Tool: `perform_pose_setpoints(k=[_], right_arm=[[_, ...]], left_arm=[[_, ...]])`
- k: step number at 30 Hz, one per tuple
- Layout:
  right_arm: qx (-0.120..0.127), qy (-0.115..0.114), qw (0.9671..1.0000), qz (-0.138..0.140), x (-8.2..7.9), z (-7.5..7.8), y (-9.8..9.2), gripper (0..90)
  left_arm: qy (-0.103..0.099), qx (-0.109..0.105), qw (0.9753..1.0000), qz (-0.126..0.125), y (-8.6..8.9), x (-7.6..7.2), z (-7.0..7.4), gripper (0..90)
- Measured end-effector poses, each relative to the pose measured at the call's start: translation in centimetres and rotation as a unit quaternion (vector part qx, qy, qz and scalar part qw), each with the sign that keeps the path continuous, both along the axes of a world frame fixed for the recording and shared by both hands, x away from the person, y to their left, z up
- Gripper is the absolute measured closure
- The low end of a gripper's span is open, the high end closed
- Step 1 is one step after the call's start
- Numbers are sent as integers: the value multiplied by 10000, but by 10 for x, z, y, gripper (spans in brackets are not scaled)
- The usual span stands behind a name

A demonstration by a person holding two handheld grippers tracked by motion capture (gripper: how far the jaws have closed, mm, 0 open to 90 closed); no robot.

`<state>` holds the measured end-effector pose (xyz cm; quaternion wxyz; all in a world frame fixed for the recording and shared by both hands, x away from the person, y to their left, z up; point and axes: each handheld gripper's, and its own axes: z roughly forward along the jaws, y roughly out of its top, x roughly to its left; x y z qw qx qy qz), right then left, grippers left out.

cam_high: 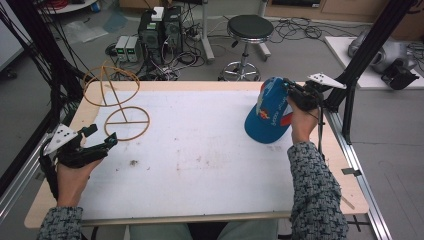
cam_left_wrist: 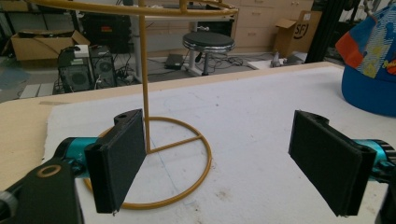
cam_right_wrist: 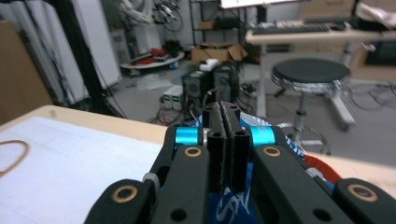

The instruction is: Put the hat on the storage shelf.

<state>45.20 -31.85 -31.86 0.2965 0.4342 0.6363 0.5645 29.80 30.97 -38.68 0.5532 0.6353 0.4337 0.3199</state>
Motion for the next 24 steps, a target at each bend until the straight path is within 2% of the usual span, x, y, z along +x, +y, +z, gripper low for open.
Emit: perform_pose_setpoints(k=[5,10,11,13,15,17,22,24], right_arm=[[-96,-294,9991,277,-5,25,27,895],[-88,-432,9979,471,-7,40,44,895],[-26,-473,9969,630,-6,48,53,894],[-27,-500,9964,681,-6,50,56,894],[-31,-614,9937,941,-7,59,69,894],[6,-630,9930,997,-6,61,73,894],[209,-696,9871,1423,-4,73,93,894],[266,-790,9818,1709,-1,80,106,894]], left_arm=[[-51,-21,10000,11,1,-1,3,191],[-81,-13,10000,10,3,-2,5,191],[-83,-28,10000,7,3,-2,5,190],[-99,-30,9999,10,3,-2,6,191],[-124,-38,9999,13,4,-3,8,191],[-148,-51,9999,19,5,-4,9,191],[-177,-54,9998,35,7,-6,11,191],[-182,-58,9998,41,8,-6,12,191]])
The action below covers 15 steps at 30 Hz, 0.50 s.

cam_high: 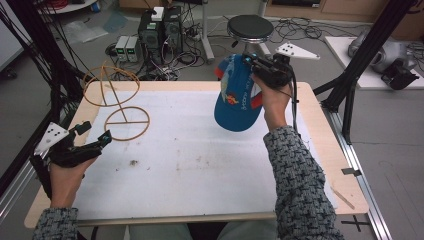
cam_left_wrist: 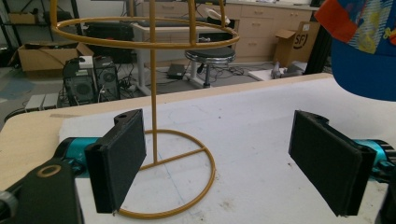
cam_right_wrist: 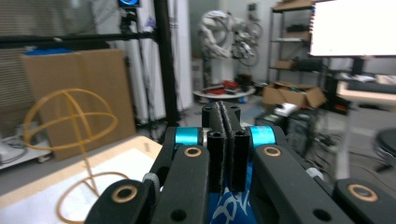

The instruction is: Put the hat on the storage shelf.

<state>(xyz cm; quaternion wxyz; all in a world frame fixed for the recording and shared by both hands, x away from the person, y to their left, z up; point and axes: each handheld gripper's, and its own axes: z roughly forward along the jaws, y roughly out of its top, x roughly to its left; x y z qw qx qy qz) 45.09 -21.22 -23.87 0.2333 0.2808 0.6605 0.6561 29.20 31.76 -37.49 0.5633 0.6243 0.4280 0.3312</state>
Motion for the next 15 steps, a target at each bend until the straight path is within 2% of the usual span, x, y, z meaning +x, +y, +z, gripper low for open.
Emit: perform_pose_setpoints(k=[8,11,12,13,14,15], right_arm=[[-27,-149,9986,513,9,13,24,894],[-69,-258,9966,776,14,18,33,894],[-88,-352,9949,943,16,23,42,894],[-88,-352,9949,943,16,23,42,894],[-66,-358,9946,975,17,24,43,894],[-9,-395,9929,1122,19,27,49,894]], left_arm=[[-30,-34,10000,19,3,-3,2,191],[-36,-28,10000,17,3,-3,3,191],[-39,-32,10000,18,4,-4,3,191],[-48,-43,10000,21,4,-4,3,191],[-47,-44,10000,24,4,-4,3,191],[-50,-27,10000,21,4,-5,3,191]])
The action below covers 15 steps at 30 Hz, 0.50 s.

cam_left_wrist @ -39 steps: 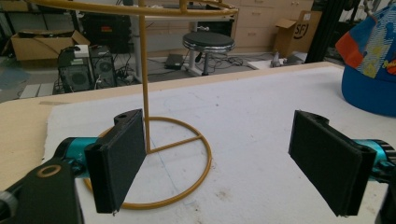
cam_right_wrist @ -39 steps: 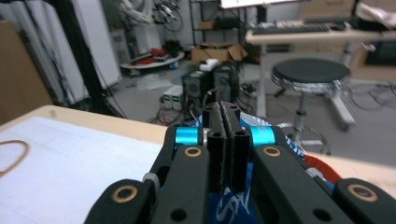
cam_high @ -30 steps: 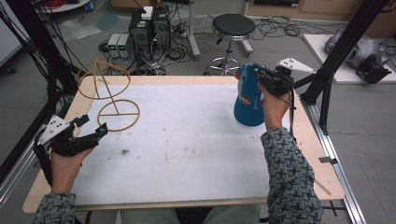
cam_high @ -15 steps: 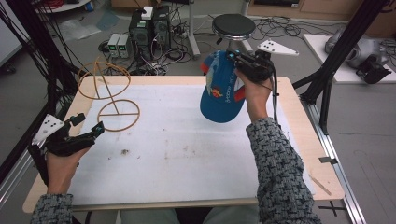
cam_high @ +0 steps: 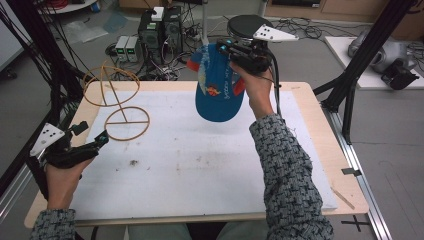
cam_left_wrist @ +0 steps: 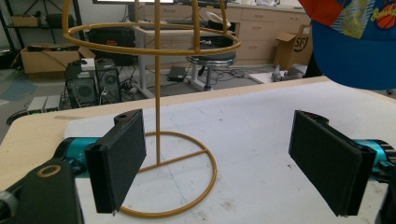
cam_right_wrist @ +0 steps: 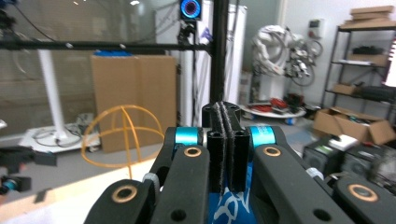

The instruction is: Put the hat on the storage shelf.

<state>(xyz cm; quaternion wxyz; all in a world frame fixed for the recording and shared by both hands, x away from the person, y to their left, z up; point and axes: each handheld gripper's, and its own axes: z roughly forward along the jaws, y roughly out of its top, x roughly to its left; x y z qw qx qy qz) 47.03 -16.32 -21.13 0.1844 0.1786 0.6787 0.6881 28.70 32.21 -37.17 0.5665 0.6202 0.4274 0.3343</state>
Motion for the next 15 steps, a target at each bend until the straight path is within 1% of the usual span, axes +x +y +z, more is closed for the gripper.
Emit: perform_pose_setpoints(k=[1,3,4,5,9,10,11,12,15], right_arm=[[19,16,10000,74,1,2,3,894],[-3,9,9999,124,2,4,5,894],[22,-50,9999,145,2,6,8,894],[109,-29,9995,279,4,10,15,894],[76,-49,9991,418,7,16,30,894],[76,-49,9991,418,7,16,30,894],[109,-50,9987,494,7,20,38,894],[109,-50,9987,494,7,20,38,894],[137,-46,9981,600,8,25,50,894]], left_arm=[[1,-12,10000,11,0,-1,0,191],[2,-11,10000,15,1,-2,0,191],[-3,-9,10000,32,2,-2,0,191],[-6,-29,10000,43,2,-3,0,191],[-10,-9,10000,51,4,-6,1,191],[-18,-21,10000,65,4,-7,1,191],[-14,-17,10000,65,4,-8,1,191],[-16,0,10000,74,5,-9,2,191],[-25,-18,9999,109,8,-12,2,191]])
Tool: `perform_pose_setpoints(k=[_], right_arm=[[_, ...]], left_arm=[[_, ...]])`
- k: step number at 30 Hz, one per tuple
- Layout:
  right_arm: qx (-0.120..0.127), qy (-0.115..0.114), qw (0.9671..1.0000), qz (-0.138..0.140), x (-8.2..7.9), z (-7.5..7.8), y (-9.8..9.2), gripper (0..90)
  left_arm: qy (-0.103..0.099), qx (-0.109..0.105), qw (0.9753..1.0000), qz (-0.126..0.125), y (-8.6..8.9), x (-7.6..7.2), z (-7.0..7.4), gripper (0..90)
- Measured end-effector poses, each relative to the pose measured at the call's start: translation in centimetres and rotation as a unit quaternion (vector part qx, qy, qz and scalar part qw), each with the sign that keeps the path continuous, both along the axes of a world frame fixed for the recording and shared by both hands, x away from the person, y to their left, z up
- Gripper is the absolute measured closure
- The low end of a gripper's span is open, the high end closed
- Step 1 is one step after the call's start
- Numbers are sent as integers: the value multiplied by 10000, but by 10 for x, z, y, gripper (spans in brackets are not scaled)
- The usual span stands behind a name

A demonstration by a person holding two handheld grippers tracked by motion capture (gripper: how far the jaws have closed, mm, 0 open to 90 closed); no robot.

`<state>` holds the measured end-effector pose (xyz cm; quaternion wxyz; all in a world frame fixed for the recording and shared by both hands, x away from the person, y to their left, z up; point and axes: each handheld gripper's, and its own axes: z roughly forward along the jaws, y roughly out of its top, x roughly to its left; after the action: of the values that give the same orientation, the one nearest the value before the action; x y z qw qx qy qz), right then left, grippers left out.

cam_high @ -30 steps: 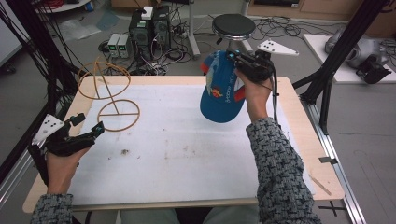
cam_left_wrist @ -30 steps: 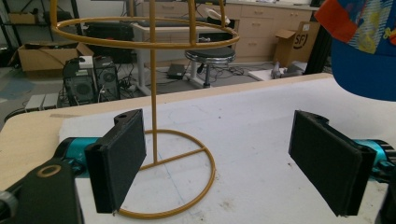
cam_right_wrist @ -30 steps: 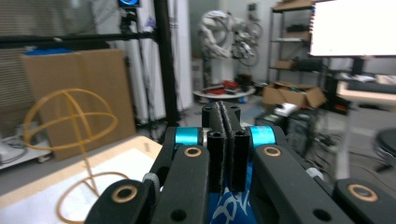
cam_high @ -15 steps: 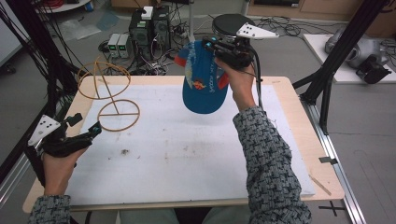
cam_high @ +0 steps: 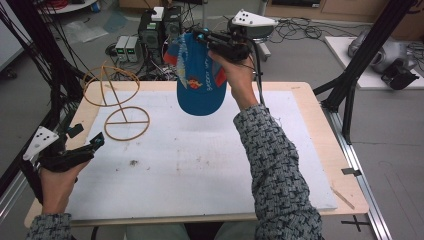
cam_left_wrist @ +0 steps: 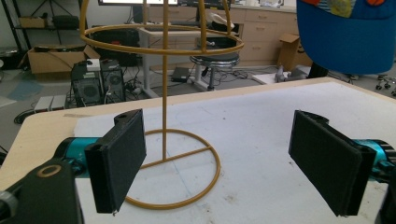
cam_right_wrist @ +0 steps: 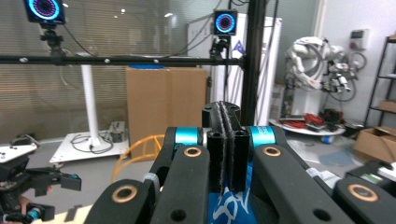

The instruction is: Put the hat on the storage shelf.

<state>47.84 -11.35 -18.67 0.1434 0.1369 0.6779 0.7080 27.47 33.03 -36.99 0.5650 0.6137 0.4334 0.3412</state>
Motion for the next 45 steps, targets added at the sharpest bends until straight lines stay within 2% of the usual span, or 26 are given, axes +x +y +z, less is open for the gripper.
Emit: perform_pose_setpoints(k=[4,6,7,10,14,15,16,18,21,22,26,29,30,36,40,45], right_arm=[[5,-32,9999,115,0,7,16,894],[42,-29,9997,227,-1,11,25,894],[41,-49,9994,346,-3,15,35,893],[46,-66,9990,435,-5,17,43,893],[119,-82,9977,656,-9,22,61,893],[118,-79,9969,775,-10,24,71,893],[118,-79,9969,775,-10,24,71,893],[106,-59,9956,934,-12,25,85,893],[97,-40,9948,1018,-13,25,94,893],[82,-41,9937,1120,-13,25,105,893],[55,-7,9925,1223,-12,23,119,893],[59,33,9909,1344,-12,22,131,893],[60,27,9895,1447,-12,23,139,893],[112,44,9867,1620,-12,25,155,892],[163,154,9838,1780,-10,23,171,892],[164,277,9827,1822,-4,18,182,892]], left_arm=[[-15,-27,10000,62,4,-4,1,191],[-43,-53,9999,86,6,-5,2,191],[-44,-36,9999,94,7,-6,2,191],[-48,-40,9999,119,9,-8,3,191],[-77,-57,9998,162,13,-12,5,191],[-96,-68,9998,178,14,-12,5,191],[-101,-80,9997,196,15,-13,6,191],[-122,-103,9996,231,18,-15,7,191],[-142,-111,9995,259,21,-16,8,191],[-151,-129,9994,269,21,-16,9,191],[-158,-126,9994,282,23,-18,10,191],[-183,-146,9993,306,26,-19,11,191],[-188,-152,9992,319,26,-20,11,191],[-231,-201,9989,366,30,-23,13,191],[-246,-208,9988,380,32,-25,14,191],[-242,-202,9987,393,33,-26,14,191]])
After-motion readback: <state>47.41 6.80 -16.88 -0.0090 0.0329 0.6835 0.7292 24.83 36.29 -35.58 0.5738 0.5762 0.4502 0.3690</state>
